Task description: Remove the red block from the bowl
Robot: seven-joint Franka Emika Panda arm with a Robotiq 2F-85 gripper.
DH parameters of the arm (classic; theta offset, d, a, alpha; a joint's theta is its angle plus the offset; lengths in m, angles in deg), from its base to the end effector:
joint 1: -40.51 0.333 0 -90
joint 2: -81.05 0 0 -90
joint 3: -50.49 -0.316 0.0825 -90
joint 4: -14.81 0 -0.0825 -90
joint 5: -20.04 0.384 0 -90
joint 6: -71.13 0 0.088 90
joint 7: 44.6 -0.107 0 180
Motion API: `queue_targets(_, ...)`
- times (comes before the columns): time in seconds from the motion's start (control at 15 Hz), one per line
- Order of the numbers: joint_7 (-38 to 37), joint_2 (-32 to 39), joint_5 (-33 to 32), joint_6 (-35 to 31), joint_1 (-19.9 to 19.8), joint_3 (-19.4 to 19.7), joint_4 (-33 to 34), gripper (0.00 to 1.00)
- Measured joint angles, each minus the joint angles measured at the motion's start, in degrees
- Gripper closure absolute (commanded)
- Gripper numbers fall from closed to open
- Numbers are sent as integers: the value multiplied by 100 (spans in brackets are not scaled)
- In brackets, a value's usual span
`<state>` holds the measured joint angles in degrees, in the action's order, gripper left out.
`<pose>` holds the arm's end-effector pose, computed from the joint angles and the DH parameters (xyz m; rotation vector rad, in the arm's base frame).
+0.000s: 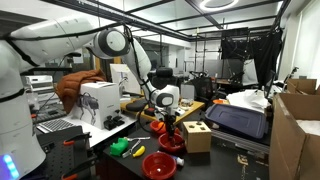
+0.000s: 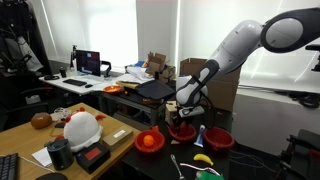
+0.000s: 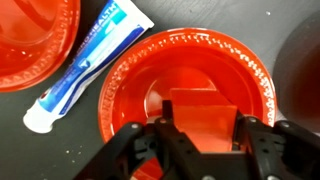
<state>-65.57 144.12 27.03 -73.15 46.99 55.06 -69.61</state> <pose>0.6771 0.0282 0.0130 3.0671 -0.6089 -0.0770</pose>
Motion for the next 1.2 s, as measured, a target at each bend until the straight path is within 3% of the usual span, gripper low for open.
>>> queue_targets(0.27,496,-823,-17,489,-22,-101,-689,74)
queue_targets(0.6,1425,-1608,-15,1211,-243,-578,-1339,74)
queue_targets(1.2,2815,-1775,-7,1969,-424,-1234,-1802,74)
